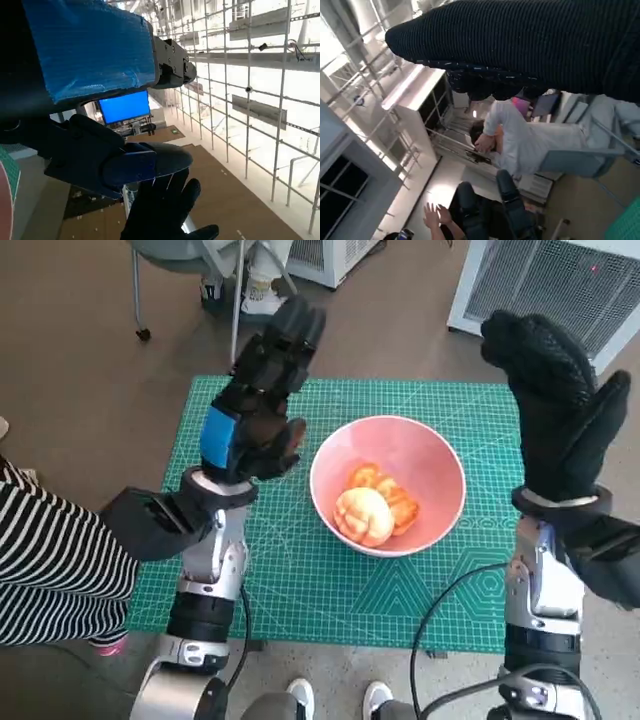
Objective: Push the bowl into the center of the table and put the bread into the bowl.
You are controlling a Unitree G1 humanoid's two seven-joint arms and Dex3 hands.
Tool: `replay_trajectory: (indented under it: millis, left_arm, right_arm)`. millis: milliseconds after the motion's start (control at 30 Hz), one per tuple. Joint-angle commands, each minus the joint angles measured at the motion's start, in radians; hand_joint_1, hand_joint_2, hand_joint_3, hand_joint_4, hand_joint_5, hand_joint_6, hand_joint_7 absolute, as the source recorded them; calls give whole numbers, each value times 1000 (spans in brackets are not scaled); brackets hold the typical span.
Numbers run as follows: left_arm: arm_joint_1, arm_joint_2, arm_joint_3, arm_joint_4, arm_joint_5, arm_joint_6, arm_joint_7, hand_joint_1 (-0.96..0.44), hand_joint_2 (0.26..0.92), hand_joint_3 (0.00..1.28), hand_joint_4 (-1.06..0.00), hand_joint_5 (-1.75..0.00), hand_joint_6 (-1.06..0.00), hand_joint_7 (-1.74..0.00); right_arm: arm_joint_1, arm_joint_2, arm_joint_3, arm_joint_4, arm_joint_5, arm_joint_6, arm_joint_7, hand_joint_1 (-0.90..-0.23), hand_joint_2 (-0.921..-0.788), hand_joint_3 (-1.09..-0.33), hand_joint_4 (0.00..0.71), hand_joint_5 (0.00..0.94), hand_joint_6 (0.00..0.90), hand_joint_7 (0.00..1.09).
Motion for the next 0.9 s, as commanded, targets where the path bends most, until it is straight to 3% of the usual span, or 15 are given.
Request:
replay_trajectory:
  millis: [33, 900]
  left_arm:
    - [4, -5, 8, 9, -4, -14, -10, -743, 921, 512, -134, -26, -201, -15]
    - [-61, -9, 66, 202, -5, -151, -28, -722, 921, 480, -124, -12, -189, -12]
  right_arm:
    - [5, -5, -1, 17, 8, 13, 10, -678, -921, -697, 183, 6, 54, 449]
    - [-17, 4, 14, 96, -14, 3, 15, -670, -921, -667, 159, 0, 61, 428]
